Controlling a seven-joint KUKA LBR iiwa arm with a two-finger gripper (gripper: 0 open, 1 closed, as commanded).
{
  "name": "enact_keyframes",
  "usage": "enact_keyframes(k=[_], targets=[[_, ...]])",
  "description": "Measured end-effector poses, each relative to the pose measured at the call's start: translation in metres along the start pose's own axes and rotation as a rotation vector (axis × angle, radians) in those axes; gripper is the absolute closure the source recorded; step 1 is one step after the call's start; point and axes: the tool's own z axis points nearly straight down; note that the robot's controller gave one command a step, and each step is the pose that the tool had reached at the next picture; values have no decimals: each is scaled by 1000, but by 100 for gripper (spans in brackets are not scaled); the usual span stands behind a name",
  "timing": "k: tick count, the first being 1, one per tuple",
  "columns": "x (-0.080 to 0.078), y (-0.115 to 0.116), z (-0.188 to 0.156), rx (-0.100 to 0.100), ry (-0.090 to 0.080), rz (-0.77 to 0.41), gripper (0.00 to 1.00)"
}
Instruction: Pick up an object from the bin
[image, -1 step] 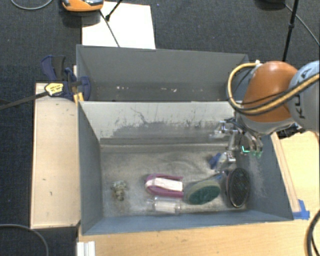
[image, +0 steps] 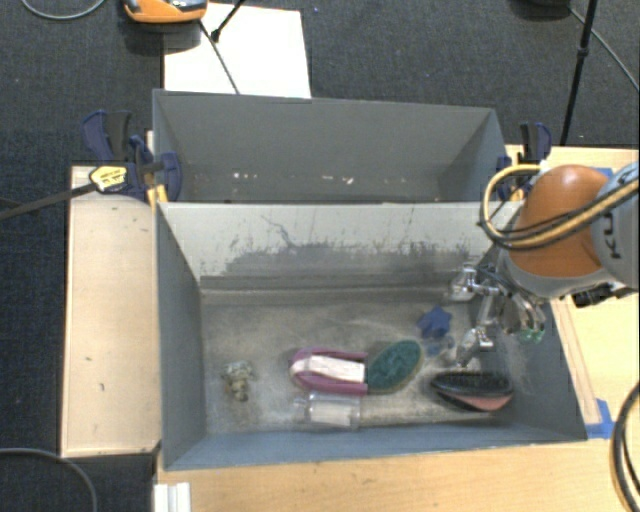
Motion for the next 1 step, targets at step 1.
enact_keyframes(k=[1], targets=[[15, 53, 7, 1, -16, -110, 0]])
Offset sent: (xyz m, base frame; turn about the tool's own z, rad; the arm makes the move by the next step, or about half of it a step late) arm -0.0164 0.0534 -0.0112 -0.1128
